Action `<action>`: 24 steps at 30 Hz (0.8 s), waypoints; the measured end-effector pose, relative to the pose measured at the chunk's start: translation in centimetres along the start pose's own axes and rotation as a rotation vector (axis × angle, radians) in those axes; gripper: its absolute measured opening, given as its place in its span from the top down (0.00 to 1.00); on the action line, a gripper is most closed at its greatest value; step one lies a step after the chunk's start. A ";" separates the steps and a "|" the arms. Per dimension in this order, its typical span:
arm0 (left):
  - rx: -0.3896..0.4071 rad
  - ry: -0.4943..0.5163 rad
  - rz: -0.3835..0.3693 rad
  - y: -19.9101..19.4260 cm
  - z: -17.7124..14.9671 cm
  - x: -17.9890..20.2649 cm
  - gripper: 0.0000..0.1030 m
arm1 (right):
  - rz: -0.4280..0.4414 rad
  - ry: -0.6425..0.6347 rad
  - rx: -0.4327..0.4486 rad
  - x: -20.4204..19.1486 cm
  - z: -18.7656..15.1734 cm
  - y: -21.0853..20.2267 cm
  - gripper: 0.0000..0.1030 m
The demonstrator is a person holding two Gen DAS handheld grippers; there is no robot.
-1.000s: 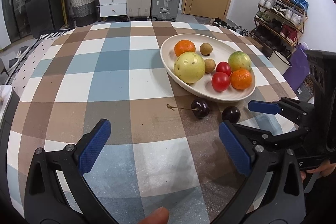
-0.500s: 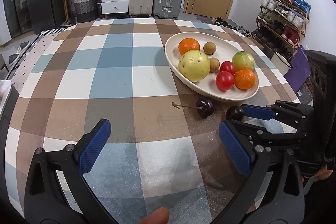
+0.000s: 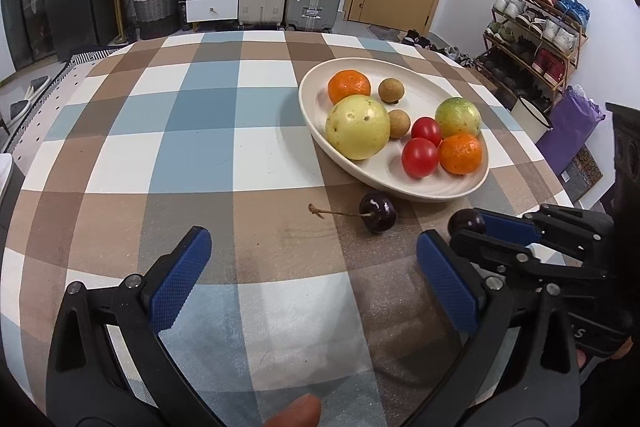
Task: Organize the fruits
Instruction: 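Grasp a dark cherry with the right gripper, then grasp the other dark cherry by its body with the left gripper while the right gripper holds its cherry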
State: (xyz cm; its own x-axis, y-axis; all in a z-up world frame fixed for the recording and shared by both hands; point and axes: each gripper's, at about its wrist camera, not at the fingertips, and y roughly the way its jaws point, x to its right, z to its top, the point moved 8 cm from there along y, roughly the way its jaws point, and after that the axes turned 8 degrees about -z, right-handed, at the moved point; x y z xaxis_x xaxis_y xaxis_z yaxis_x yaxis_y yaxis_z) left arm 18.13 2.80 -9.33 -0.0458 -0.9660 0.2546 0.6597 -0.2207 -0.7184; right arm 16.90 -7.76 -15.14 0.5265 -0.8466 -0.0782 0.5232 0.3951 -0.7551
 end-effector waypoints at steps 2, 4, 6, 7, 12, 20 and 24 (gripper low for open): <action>-0.008 0.006 0.004 0.5 0.2 0.2 0.01 | 0.001 0.015 0.006 0.4 -0.1 -0.4 0.76; -0.014 0.013 -0.001 0.9 0.5 0.5 0.01 | 0.005 0.031 0.008 0.8 -0.3 -0.8 0.76; -0.022 0.028 -0.005 1.4 0.7 0.8 0.01 | 0.006 0.051 0.010 1.5 -0.6 -1.1 0.76; -0.030 0.046 -0.003 1.7 0.8 1.0 0.01 | 0.007 0.059 0.010 1.7 -0.7 -1.3 0.76; -0.045 0.101 0.024 3.2 1.5 1.7 0.01 | -0.002 0.089 0.005 3.1 -1.5 -1.8 0.76; -0.103 0.191 -0.052 4.8 1.5 3.5 0.19 | -0.028 0.111 -0.011 4.3 -2.1 -1.7 0.76; -0.136 0.236 -0.067 5.3 0.7 4.3 0.35 | -0.024 0.114 -0.005 4.3 -2.0 -1.8 0.76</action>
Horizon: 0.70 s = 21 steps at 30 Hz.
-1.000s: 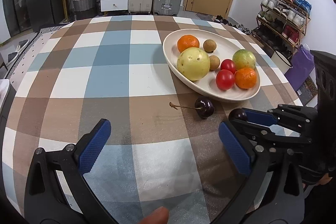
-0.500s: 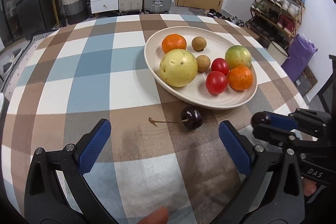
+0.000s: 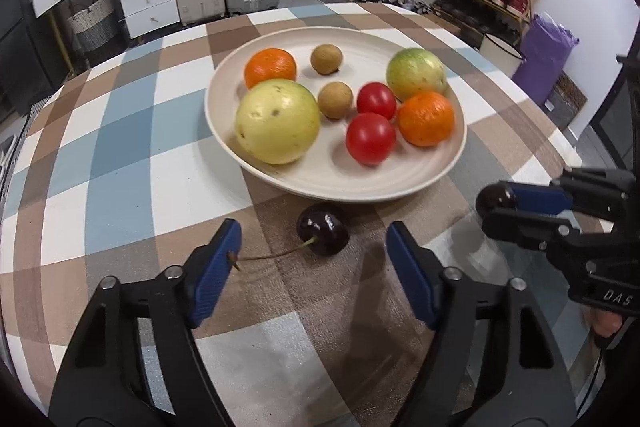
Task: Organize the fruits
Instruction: 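Grasp the other dark cherry by its body with the left gripper while the right gripper holds its cherry, then carry both cherries over the white plate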
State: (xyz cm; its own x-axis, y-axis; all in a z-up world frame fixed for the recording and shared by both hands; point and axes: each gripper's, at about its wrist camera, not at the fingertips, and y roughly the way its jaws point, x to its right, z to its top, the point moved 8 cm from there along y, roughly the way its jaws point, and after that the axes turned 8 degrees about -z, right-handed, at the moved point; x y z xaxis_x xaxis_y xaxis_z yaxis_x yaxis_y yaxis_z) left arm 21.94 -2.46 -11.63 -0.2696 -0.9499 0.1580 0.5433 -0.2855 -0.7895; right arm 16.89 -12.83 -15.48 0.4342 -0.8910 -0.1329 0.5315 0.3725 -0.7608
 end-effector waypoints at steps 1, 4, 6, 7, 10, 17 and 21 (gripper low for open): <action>-0.010 0.015 0.003 0.2 -0.1 0.2 0.40 | -0.001 0.001 -0.001 0.0 0.0 0.0 0.76; -0.004 0.035 0.011 0.2 -0.3 0.7 0.51 | 0.006 0.002 -0.001 0.0 -0.1 0.1 0.76; -0.002 0.044 0.004 0.1 -0.4 1.0 0.61 | 0.013 0.002 0.002 -0.1 -0.1 -0.1 0.76; -0.001 0.056 -0.002 0.1 -0.4 1.3 0.68 | 0.015 0.001 0.003 -0.1 -0.1 -0.1 0.76; 0.005 0.086 0.015 -0.2 -0.6 1.7 0.78 | 0.017 0.003 0.005 0.0 0.0 -0.1 0.76; 0.025 0.054 -0.005 -1.0 -1.1 1.7 0.78 | 0.016 0.008 0.002 0.1 -0.3 -0.1 0.76; 0.052 0.023 -0.022 -2.1 -1.0 1.8 0.78 | 0.019 0.012 0.017 0.1 -0.1 -0.5 0.76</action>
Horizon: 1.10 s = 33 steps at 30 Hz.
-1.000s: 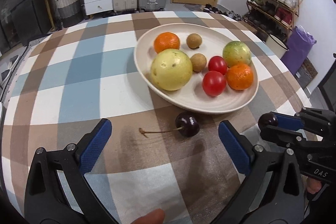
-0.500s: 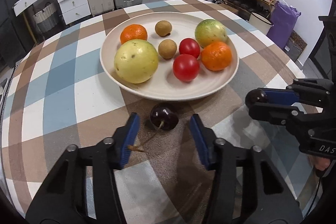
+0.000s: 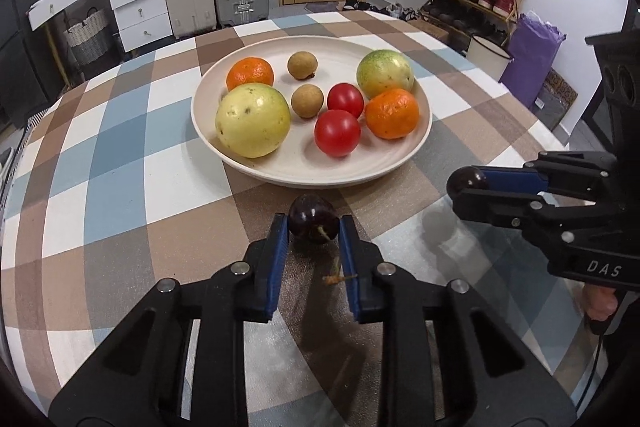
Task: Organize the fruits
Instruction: 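Carry both cherries over the white plate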
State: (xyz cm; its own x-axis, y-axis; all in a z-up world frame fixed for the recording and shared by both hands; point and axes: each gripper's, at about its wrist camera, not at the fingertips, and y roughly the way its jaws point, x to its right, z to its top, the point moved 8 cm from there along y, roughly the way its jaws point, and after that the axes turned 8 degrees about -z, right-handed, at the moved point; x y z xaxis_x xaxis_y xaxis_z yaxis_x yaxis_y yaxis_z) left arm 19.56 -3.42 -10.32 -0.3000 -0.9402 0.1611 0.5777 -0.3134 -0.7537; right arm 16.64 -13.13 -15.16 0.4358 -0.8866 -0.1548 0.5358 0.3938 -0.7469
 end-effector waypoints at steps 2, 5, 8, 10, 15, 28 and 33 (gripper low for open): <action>0.022 -0.013 -0.006 -0.8 0.4 0.0 0.78 | 0.005 0.000 0.012 0.0 0.2 -0.4 0.76; 0.054 -0.031 -0.017 -1.9 1.0 0.2 0.78 | 0.010 -0.002 0.029 -0.1 0.7 -0.9 0.76; 0.080 -0.037 -0.017 -2.8 1.8 0.2 0.78 | 0.011 -0.003 0.046 -0.1 1.3 -1.4 0.76; 0.092 -0.038 -0.015 -3.3 2.2 0.3 0.78 | 0.017 -0.002 0.053 -0.1 1.6 -1.6 0.76; 0.123 -0.048 -0.011 -4.2 3.5 0.2 0.78 | 0.008 -0.011 0.072 0.0 2.9 -2.0 0.76; 0.166 -0.073 0.016 -3.6 6.9 -0.3 0.78 | 0.000 -0.026 0.127 0.2 7.6 -2.4 0.76; 0.174 -0.073 0.024 -3.1 8.0 -0.4 0.78 | 0.002 -0.018 0.140 0.6 9.2 -2.1 0.76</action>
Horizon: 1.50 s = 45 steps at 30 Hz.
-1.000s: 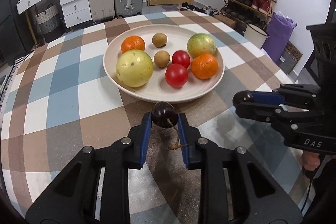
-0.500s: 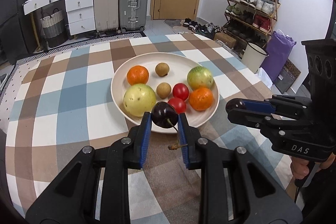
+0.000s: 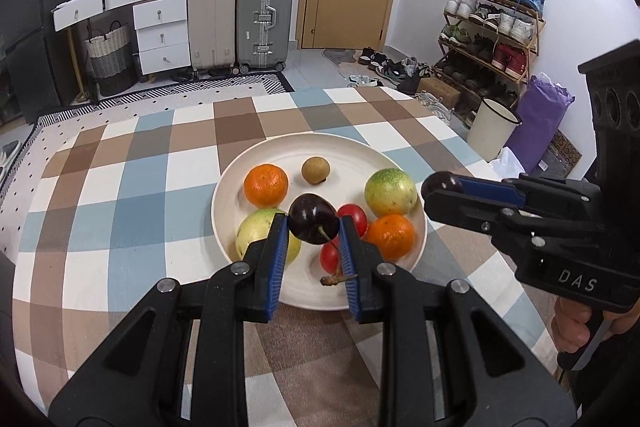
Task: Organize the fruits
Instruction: 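Carry both cherries over the white plate, then lower both cherries onto the plate and open both grippers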
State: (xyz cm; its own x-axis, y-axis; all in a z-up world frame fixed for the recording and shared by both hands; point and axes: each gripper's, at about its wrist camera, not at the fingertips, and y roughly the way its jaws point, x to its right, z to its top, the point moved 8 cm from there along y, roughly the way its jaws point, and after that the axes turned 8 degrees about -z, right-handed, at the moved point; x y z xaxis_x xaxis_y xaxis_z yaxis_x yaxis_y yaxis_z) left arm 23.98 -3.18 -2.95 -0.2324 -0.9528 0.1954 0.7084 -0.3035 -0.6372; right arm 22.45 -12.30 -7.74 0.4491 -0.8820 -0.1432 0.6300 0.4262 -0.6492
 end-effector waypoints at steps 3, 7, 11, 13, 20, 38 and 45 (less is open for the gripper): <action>0.005 -0.002 -0.002 0.3 0.5 -0.1 0.78 | -0.003 -0.001 0.006 0.3 0.9 0.4 0.76; 0.009 -0.007 -0.001 0.7 1.0 -0.4 0.78 | -0.005 0.000 0.007 0.8 1.8 1.3 0.76; 0.007 -0.010 0.003 1.3 1.3 -0.8 0.78 | -0.005 0.003 0.004 1.2 2.4 2.1 0.76; 0.005 -0.011 0.006 1.7 1.5 -1.0 0.78 | -0.005 0.005 -0.001 1.3 2.6 2.7 0.76; -0.011 -0.017 -0.001 3.5 1.7 -1.6 0.78 | -0.005 0.013 -0.033 2.2 2.7 5.3 0.76; -0.051 -0.020 0.009 7.8 2.1 -2.2 0.78 | -0.024 0.029 -0.059 3.6 2.8 9.1 0.76; -0.048 -0.003 0.014 8.5 2.6 -1.9 0.78 | -0.018 0.031 -0.056 3.6 3.0 9.3 0.76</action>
State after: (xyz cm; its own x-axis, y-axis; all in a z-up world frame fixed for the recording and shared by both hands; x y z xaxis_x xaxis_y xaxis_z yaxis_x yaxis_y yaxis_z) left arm 32.17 -3.99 -6.78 -0.2210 -0.9568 0.1887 0.6783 -0.2898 -0.6752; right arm 31.80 -10.89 -12.10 0.4179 -0.8955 -0.1534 0.6009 0.3990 -0.6926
